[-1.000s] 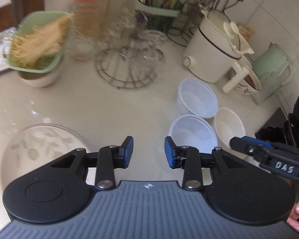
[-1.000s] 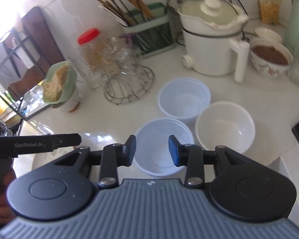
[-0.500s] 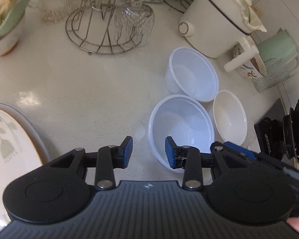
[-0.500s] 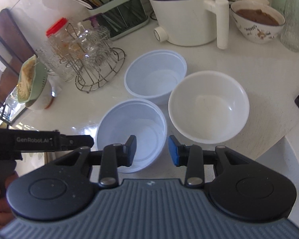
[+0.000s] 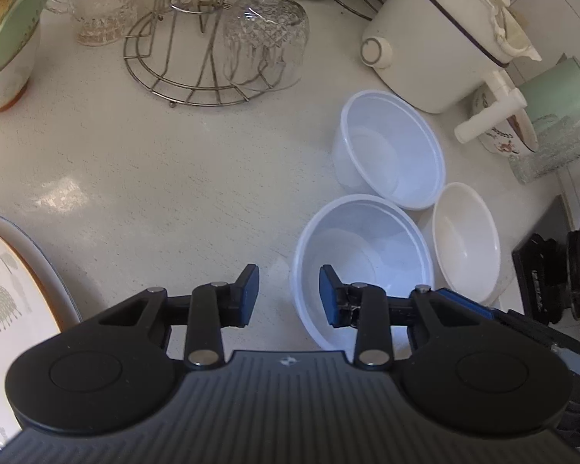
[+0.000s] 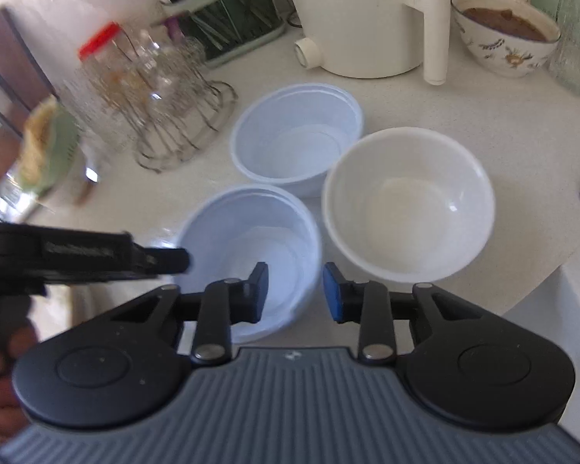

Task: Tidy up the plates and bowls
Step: 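Move the left tool toward the white plastic bowls, then close the left tool fingers on the white plastic bowl rim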

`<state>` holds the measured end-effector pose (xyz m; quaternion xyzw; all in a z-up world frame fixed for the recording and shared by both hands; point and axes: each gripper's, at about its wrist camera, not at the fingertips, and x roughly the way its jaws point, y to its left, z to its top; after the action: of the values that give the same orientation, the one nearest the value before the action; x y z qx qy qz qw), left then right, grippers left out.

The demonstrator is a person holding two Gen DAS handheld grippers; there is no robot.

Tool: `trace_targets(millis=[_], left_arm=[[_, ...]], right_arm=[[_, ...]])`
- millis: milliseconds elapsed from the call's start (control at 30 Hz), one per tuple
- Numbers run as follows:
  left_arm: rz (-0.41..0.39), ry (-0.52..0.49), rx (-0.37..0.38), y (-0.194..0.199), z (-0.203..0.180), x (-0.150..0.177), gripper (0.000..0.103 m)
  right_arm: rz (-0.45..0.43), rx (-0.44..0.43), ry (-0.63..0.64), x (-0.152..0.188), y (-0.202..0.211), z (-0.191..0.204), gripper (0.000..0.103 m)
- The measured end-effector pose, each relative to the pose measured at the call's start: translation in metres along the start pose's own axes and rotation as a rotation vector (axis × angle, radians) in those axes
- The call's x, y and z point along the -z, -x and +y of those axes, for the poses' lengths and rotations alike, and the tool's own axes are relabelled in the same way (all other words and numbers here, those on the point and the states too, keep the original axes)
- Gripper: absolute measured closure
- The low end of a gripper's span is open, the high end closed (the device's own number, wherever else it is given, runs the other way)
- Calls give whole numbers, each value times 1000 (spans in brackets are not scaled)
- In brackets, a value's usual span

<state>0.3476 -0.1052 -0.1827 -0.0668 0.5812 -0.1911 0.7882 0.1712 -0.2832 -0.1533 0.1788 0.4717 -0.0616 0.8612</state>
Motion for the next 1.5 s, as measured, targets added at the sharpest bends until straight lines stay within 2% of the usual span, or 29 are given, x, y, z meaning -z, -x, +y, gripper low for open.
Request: trace_targets(millis=[200,267,467,933,1100,1333,1500], left_arm=[[12,16,10,-5,2,3,89],[7,35,24,-3,4,1,91],[-7,80,50,8,12,-1,91],[-77,112,-12,47,43,4,91],[-87,113,-30,54,53,5,91],[-48,116,-58,49,64,13,90],[-33,77,-79,49,65,14,90]], right_arm=[[10,-41,-5,1,-5,-2,83],[11,-42,-8,0,-5,-3,83],[3,-82,-14,1,1,-3,83],[-24,-160,121,-8,6,38,83],[-1,-172,137,-7,0,49,83],[52,-177,140,-5,-14,60,82],[72,-162,132,-3,-18,68,81]])
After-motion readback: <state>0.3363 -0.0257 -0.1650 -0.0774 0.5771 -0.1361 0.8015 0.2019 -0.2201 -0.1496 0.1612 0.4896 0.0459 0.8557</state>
